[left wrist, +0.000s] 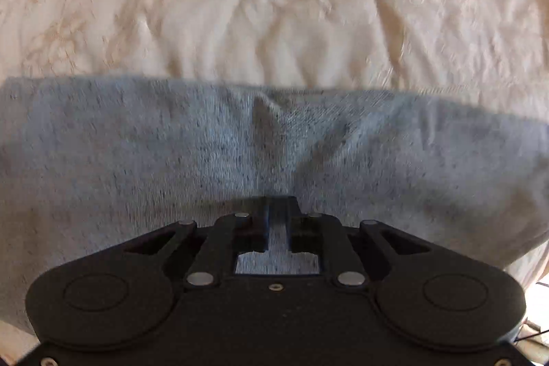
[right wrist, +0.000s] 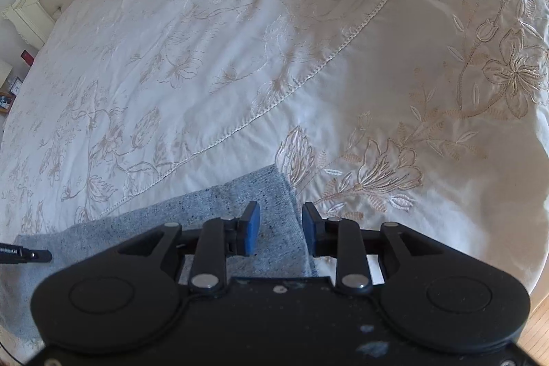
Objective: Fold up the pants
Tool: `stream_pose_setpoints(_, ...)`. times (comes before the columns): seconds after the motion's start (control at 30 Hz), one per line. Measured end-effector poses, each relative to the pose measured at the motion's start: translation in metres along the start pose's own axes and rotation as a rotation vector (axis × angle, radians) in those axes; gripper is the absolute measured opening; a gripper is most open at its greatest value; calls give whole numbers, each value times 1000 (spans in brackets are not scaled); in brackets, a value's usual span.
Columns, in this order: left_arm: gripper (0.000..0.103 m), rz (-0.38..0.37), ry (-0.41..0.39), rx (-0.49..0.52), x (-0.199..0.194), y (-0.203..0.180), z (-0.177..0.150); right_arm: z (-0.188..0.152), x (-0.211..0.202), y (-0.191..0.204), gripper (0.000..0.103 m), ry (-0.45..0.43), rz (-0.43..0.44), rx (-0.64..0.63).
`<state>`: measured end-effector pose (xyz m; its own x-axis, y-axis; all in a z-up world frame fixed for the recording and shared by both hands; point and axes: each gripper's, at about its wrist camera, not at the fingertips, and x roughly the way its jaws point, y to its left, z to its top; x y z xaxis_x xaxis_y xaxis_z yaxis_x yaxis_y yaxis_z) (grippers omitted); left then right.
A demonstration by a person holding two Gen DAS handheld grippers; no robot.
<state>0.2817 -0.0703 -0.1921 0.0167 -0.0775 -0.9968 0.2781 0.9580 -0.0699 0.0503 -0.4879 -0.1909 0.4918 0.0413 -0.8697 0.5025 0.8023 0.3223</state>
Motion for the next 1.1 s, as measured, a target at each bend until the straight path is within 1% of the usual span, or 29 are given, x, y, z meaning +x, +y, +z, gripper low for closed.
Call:
stream_pose_setpoints(0.03,15,6,-37,-14,2,-1,-5,3,5,-3,33,15,13,-4)
stream_pose_setpoints(0.07,14,11,-53,-22,1,-2,-7,7,12,-6,33,38,32,-9)
stream_pose_setpoints(0.17,14,24,-48,-29,-2,-3,-8,16,37,-17,33,135,100,-11)
stream_pose_setpoints(0.23,14,21,-37,-43,1,-4,-4,17,58,-25,36,218,140,9)
stream_pose_setpoints(0.27,14,18,-30,-55,1,-4,-1,16,65,-28,36,245,168,27)
stream_pose_setpoints(0.3,14,15,-22,-65,1,-3,2,16,71,-30,36,260,212,62)
stream_pose_setpoints(0.33,14,13,-16,-74,1,-2,5,16,71,-30,36,254,244,78)
stream_pose_setpoints(0.37,14,11,-13,-79,1,-1,6,16,66,-24,28,232,256,48)
stream_pose_setpoints(0.43,14,11,-12,-88,1,1,8,16,38,0,8,102,220,-119)
stream_pose_setpoints(0.5,14,19,-13,-90,3,0,8,8,-3,27,7,-55,226,-266)
stream_pose_setpoints(0.57,14,30,-15,-86,2,-3,6,-4,-31,44,7,-151,226,-357)
stream_pose_setpoints(0.6,14,37,-15,-82,1,-5,5,-12,-38,49,7,-171,202,-396)
stream_pose_setpoints(0.67,14,51,-15,-72,7,-17,7,-24,-32,49,9,-157,133,-422)
stream_pose_setpoints(0.77,14,65,-12,-54,6,-27,5,-26,1,27,13,-53,-7,-350)
stream_pose_setpoints(0.8,14,68,-12,-53,6,-29,6,-25,6,12,15,-22,-41,-298)
stream_pose_setpoints(0.83,14,71,-11,-53,7,-31,7,-23,3,5,17,-21,-39,-242)
stream_pose_setpoints(0.93,13,81,-6,-37,8,-37,9,-27,-16,-30,30,-30,73,-43)
stream_pose_setpoints(1.03,13,87,0,-22,9,-42,11,-42,-32,-52,32,8,144,127)
stream_pose_setpoints(1.1,13,91,5,-17,10,-46,12,-57,-39,-59,33,25,184,217)
